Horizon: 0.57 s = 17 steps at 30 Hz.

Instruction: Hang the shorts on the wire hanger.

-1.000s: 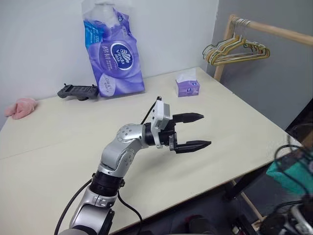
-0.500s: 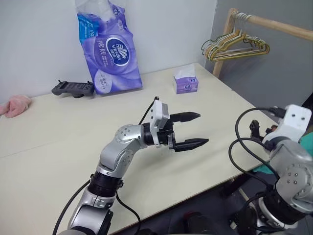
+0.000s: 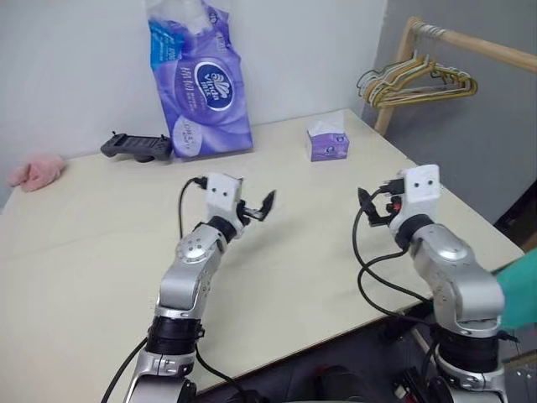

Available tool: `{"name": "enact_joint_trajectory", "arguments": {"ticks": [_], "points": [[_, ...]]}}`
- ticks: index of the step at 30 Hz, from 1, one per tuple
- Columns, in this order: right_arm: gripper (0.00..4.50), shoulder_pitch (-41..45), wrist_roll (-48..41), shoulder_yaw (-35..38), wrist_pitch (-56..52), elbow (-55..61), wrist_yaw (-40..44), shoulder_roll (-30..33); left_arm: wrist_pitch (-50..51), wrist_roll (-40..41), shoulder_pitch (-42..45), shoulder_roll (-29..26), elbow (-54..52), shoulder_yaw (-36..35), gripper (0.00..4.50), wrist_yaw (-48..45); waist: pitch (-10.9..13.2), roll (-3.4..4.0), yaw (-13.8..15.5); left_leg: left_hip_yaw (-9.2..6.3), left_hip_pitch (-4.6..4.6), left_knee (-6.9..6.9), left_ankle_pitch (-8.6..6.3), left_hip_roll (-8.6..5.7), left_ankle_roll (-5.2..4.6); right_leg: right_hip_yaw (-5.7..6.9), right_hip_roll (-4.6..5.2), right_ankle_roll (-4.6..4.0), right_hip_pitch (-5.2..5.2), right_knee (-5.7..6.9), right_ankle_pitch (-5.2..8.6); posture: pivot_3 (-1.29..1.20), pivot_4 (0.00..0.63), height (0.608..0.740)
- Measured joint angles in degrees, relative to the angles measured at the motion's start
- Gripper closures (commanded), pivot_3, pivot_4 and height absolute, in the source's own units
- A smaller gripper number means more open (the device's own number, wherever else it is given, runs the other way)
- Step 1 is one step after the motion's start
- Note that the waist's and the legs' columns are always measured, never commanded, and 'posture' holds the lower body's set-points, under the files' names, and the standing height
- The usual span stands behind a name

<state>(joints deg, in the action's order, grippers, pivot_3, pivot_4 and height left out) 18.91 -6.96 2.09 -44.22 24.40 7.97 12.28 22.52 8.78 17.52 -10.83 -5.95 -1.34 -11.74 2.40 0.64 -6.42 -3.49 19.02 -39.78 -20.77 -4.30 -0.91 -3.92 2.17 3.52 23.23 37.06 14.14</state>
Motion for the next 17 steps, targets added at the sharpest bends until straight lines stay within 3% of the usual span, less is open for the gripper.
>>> {"name": "enact_joint_trajectory", "arguments": {"ticks": [8, 17], "points": [[0.01, 0.4, 0.8, -5.7, 12.2, -10.3, 1.6, -5.9, 0.7, -3.7, -5.8, 0.4, -2.7, -3.8, 0.00, 7.6, 0.0, -0.68, 7.4, -0.22, 0.03, -0.01, 0.09, -0.03, 0.17, 0.31, 0.00, -0.13, 0.27, -0.02, -0.05, 0.19, 0.010, 0.740], [0.01, 1.3, 1.5, -6.5, 18.7, -21.0, 2.6, -7.0, -0.7, -5.1, -8.1, 2.4, -3.2, -5.1, 0.00, 11.1, 0.0, -1.02, 12.4, -0.79, 0.06, 0.02, 0.27, -0.05, 0.47, 1.19, 0.00, -0.42, 0.09, -0.02, -0.04, 0.29, 0.023, 0.740]]}}
